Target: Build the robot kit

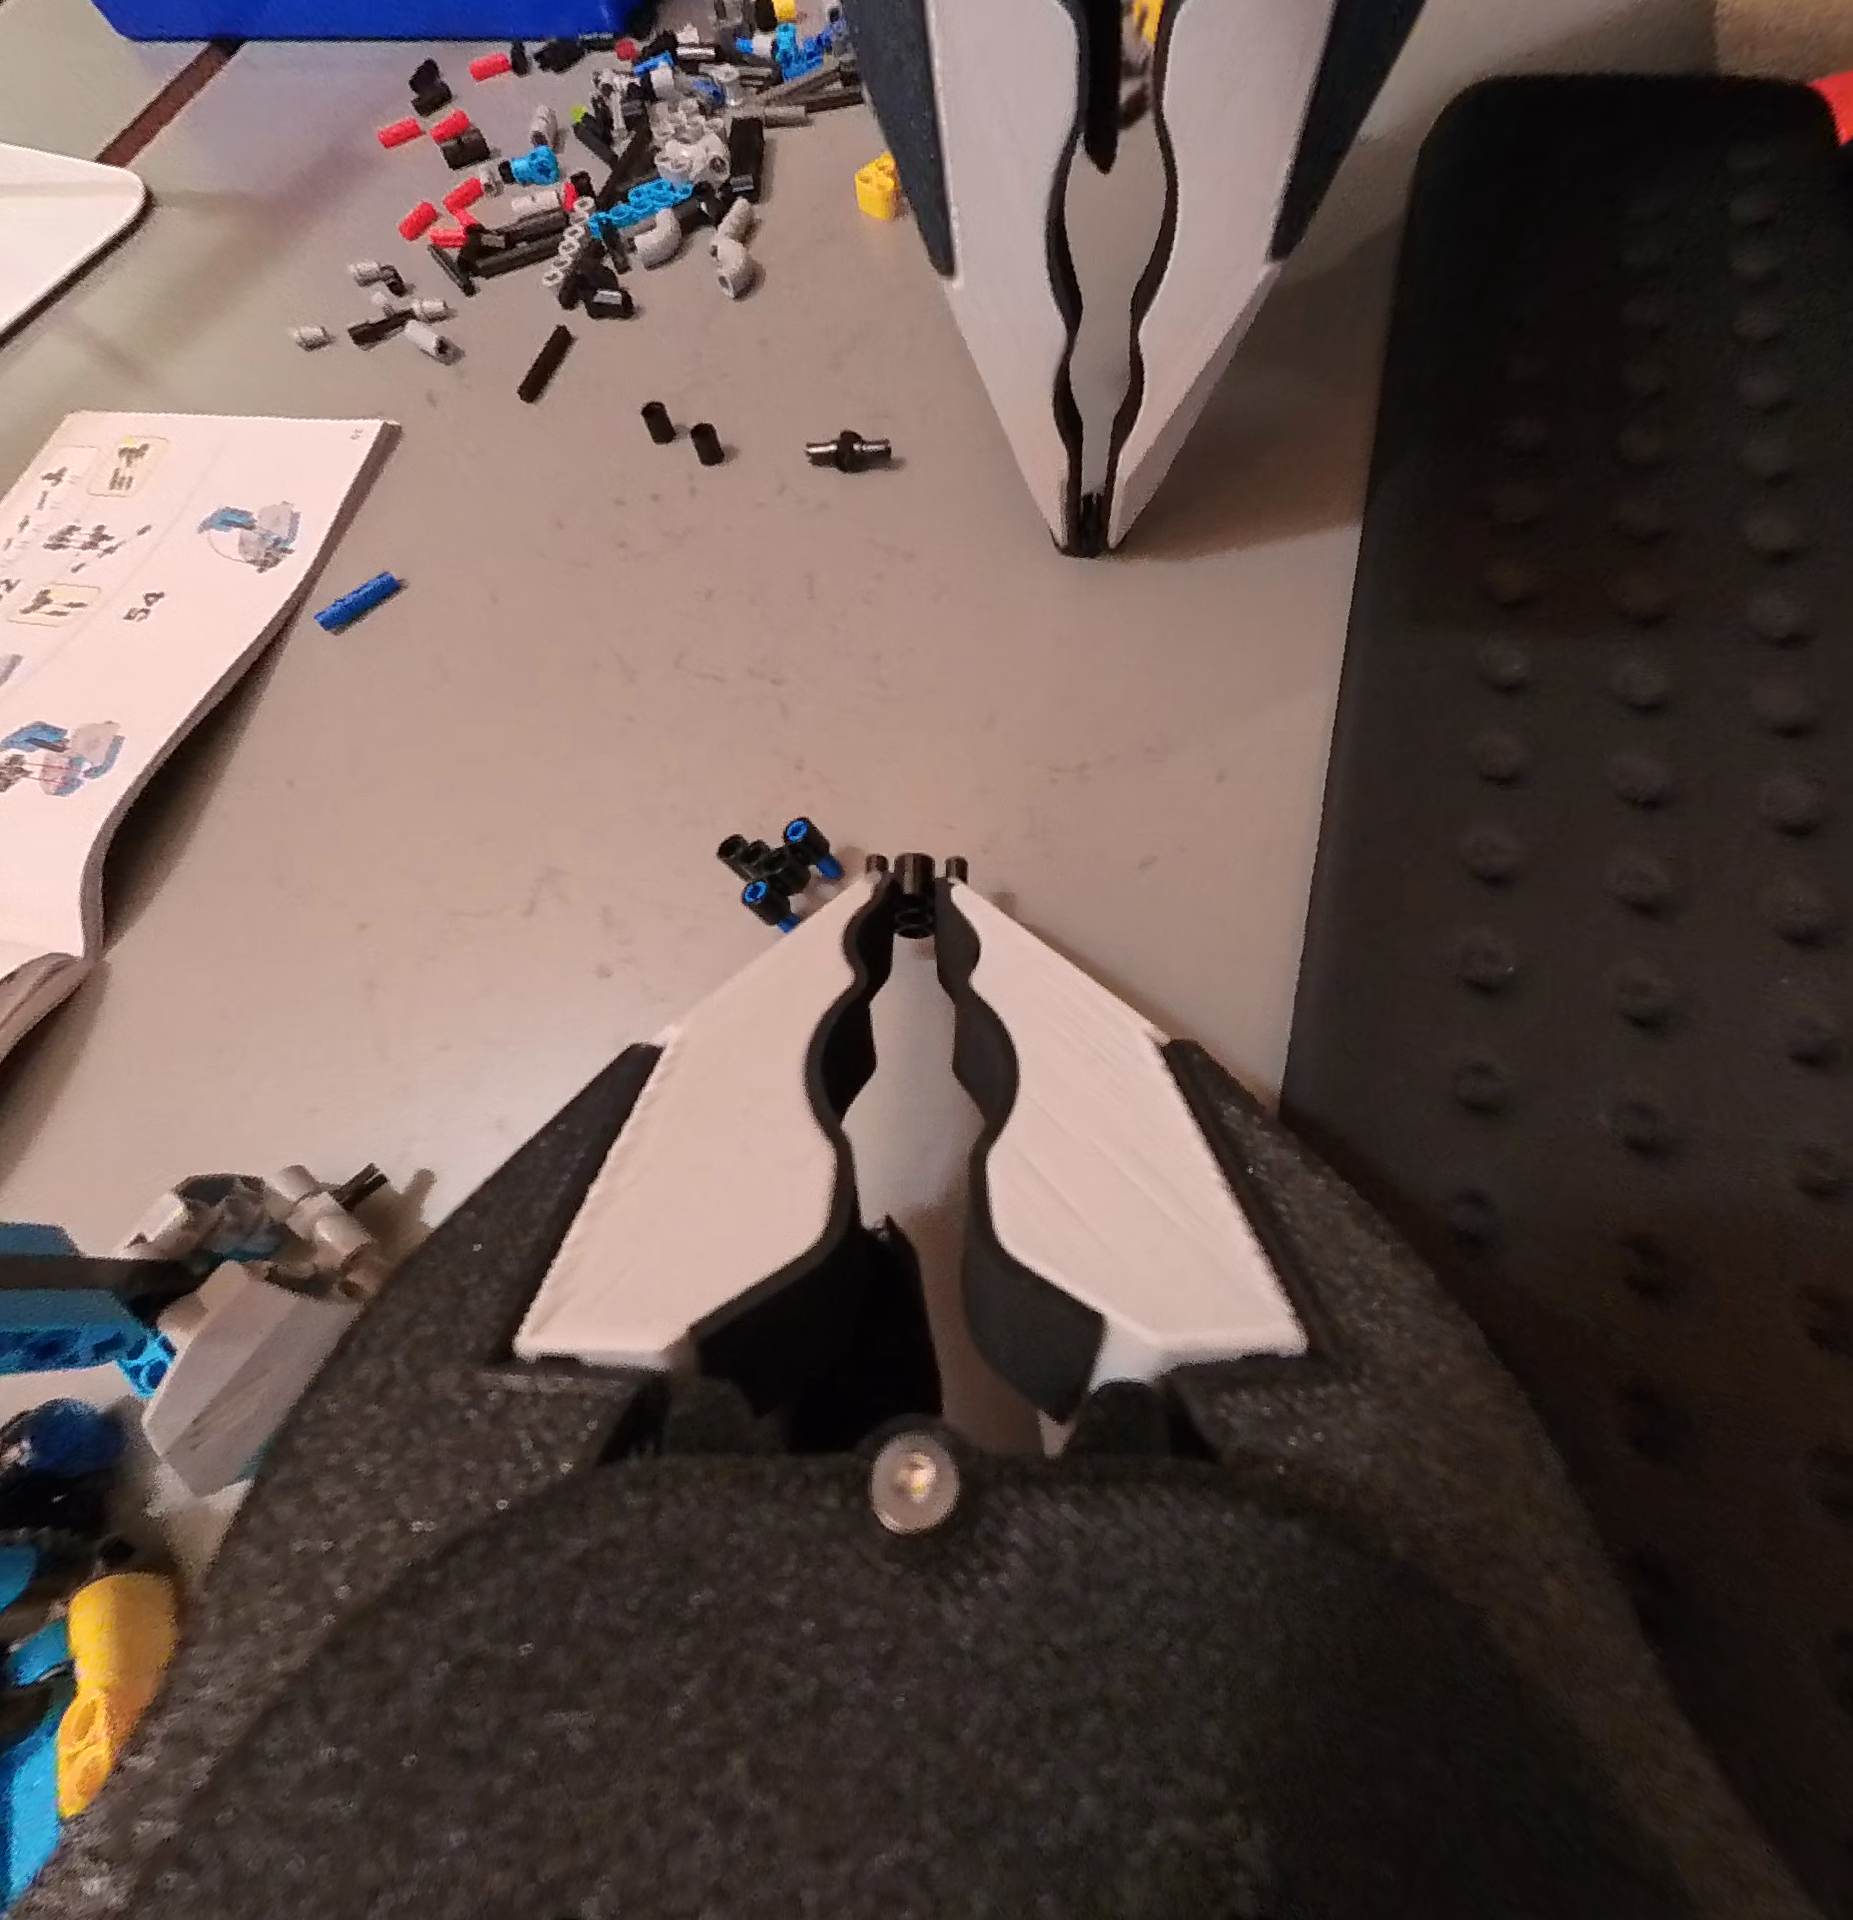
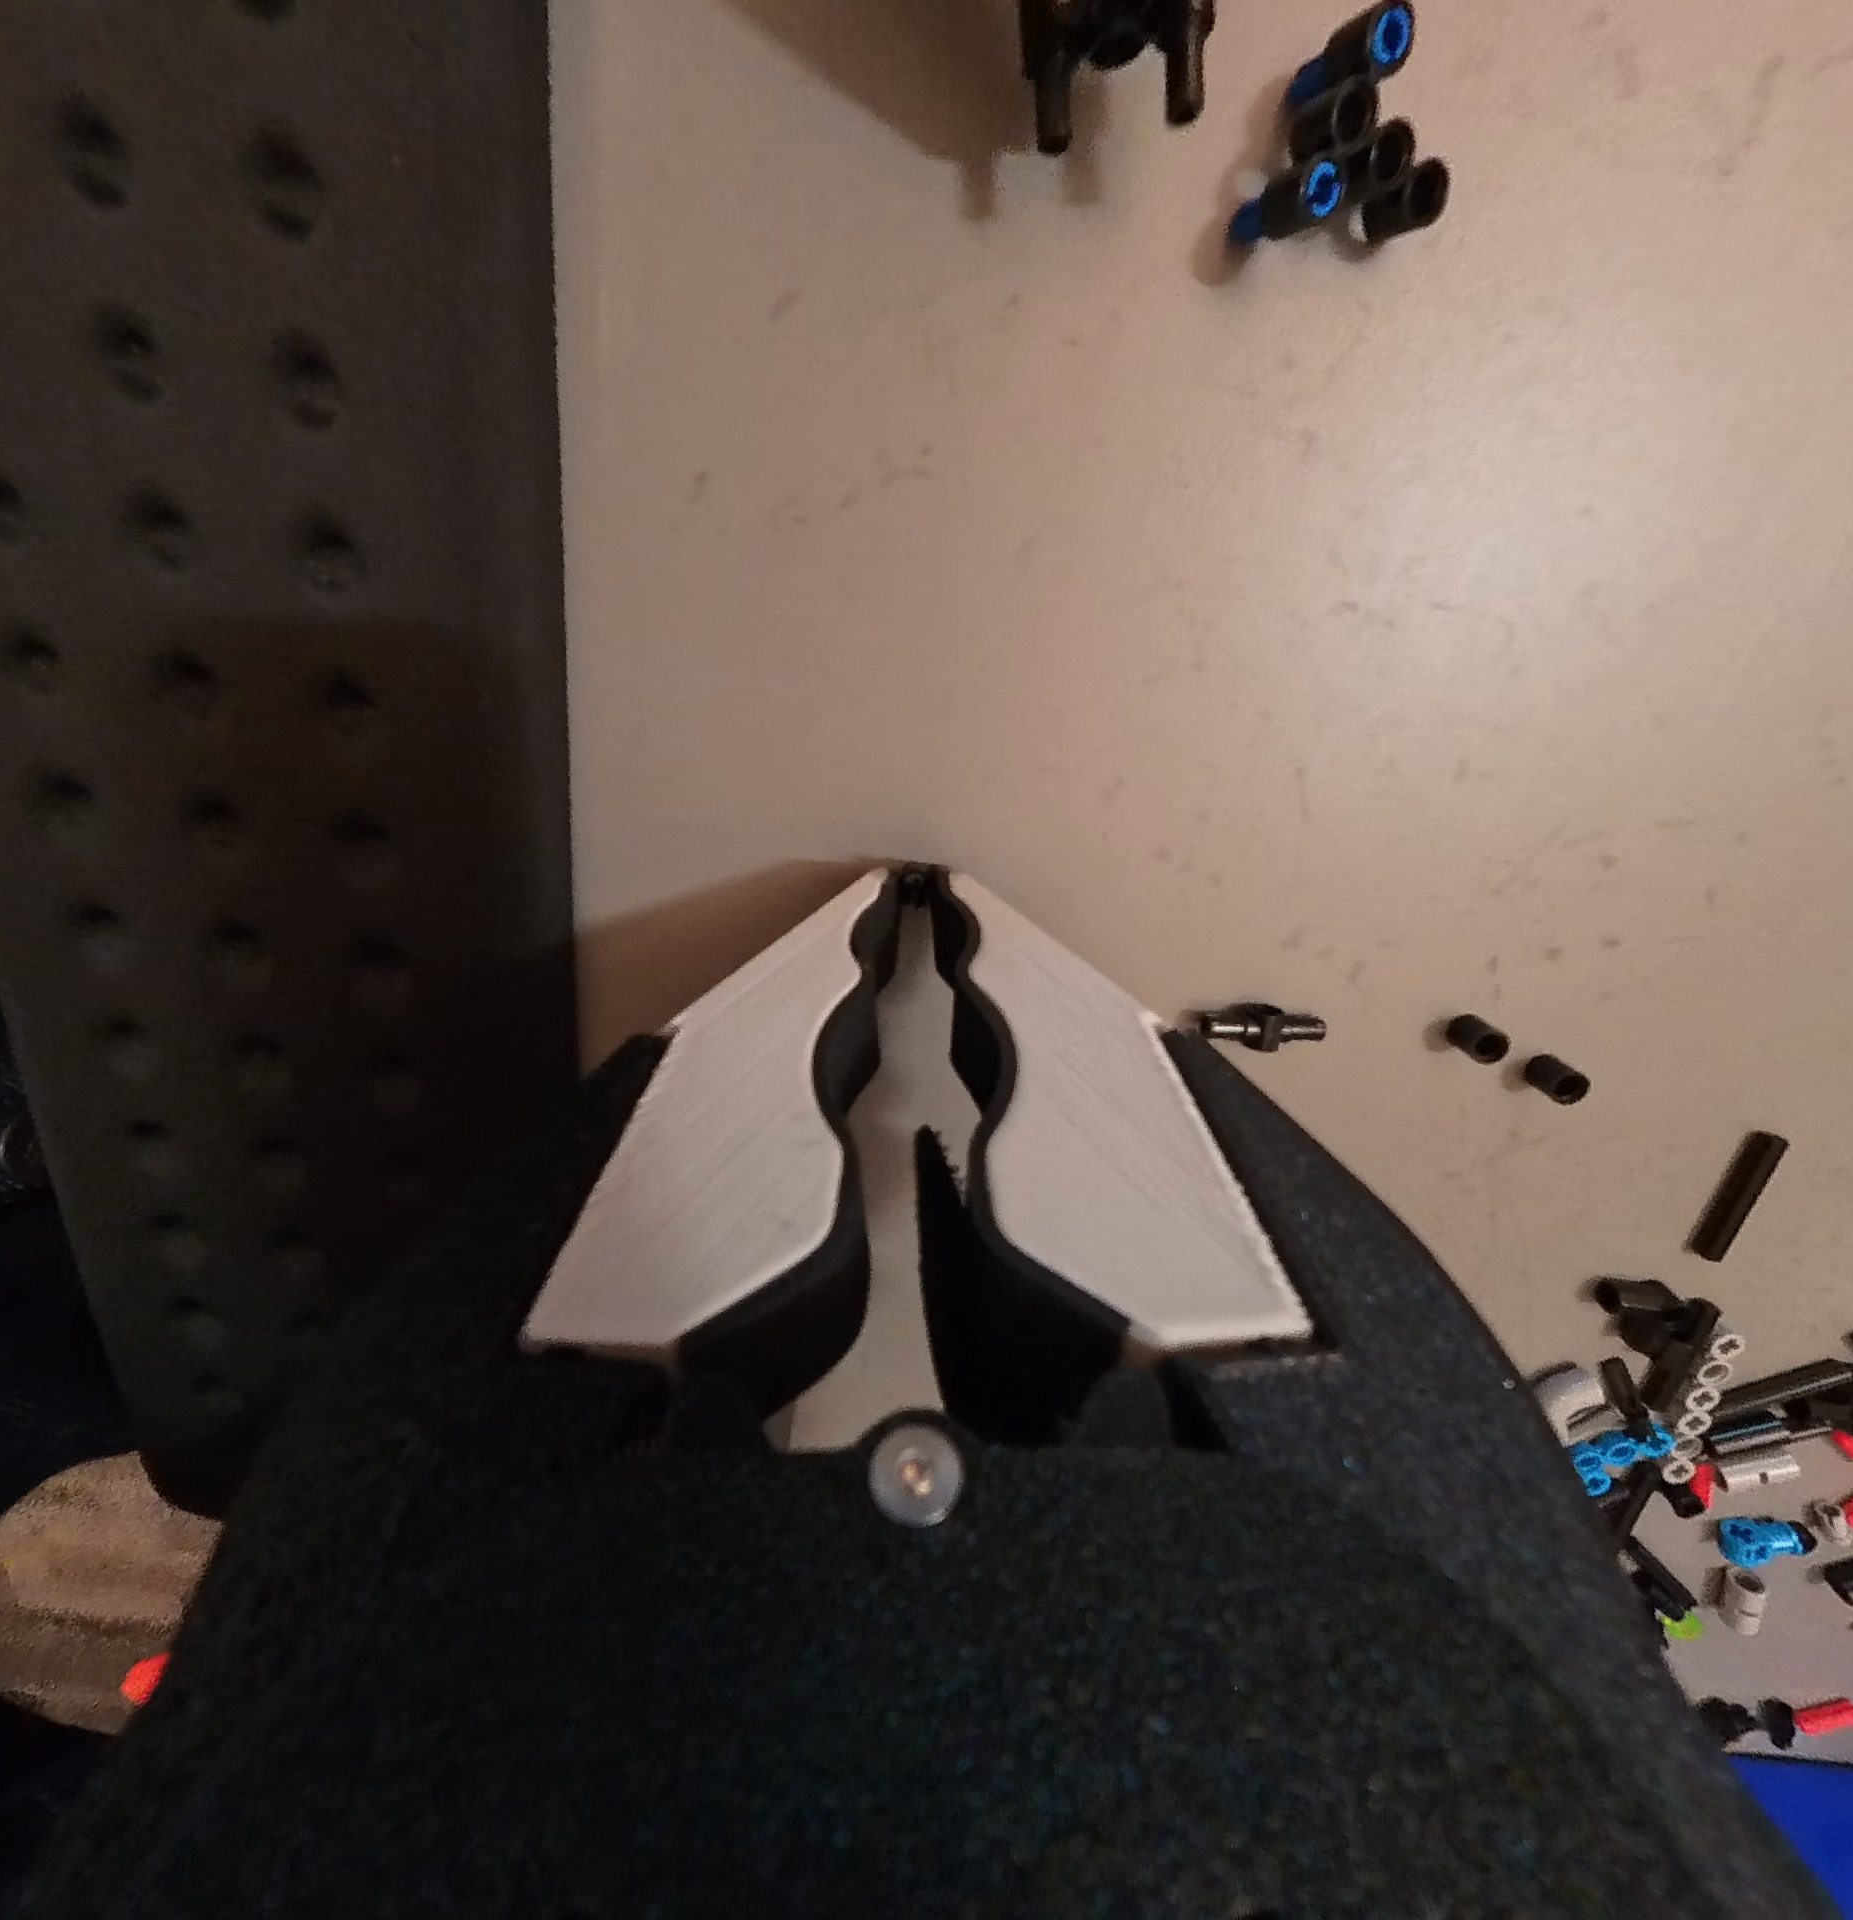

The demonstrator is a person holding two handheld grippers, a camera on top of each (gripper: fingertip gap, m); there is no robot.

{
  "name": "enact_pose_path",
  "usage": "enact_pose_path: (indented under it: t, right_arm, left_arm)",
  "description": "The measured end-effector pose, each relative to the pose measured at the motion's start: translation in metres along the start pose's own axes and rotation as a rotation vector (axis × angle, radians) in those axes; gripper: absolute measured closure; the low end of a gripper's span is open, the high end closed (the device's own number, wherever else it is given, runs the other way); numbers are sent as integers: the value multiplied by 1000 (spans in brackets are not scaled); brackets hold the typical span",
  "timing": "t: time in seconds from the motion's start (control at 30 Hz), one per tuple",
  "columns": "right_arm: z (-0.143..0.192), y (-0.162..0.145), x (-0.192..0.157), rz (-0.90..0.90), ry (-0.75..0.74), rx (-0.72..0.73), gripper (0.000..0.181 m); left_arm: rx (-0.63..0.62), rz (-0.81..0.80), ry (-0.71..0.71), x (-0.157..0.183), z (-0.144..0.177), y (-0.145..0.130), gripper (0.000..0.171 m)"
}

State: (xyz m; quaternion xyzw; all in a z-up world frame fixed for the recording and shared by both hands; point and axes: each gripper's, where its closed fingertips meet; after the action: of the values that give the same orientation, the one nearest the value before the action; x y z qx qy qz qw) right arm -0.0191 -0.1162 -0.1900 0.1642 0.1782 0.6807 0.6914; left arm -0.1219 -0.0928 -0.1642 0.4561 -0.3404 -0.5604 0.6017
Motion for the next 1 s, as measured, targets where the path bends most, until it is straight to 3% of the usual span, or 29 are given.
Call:
enact_pose_path:
  t: [0.13,0.2,0.23,0.33,0.43,0.63,0.93,1.0]
  right_arm:
    - [2,3,3,3,-19,12,177]
    - [9,20,9,18,-60,106,177]
    - [15,36,9,0,-55,194,178]
    - [45,105,15,-104,-63,632,177]
    - [65,139,24,-263,-26,917,178]
    - [47,143,32,-662,197,1088,178]
    - [40,142,29,-699,282,1083,178]
    - [40,132,35,-667,218,1027,177]
  left_arm:
    - [43,16,9,-2,2,8,165]
    - [107,22,20,-4,6,20,165]
    - [151,21,26,-5,9,29,165]
    - [293,20,41,-7,19,55,165]
    - [378,36,49,-8,27,70,165]
    - [403,-106,147,-12,31,79,165]
    - [374,-146,163,-12,26,76,165]
    - [330,-150,174,-15,23,68,165]
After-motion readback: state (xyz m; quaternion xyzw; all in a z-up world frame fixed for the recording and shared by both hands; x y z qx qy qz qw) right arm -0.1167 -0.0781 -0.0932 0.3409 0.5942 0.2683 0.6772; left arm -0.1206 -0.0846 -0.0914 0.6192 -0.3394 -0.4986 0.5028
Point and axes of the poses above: each gripper's, where its closed fingertips meet, z back along the fingers, y out of its top, x = y × z across the jaws, and after that the axes turned 15 degrees about x, right-handed
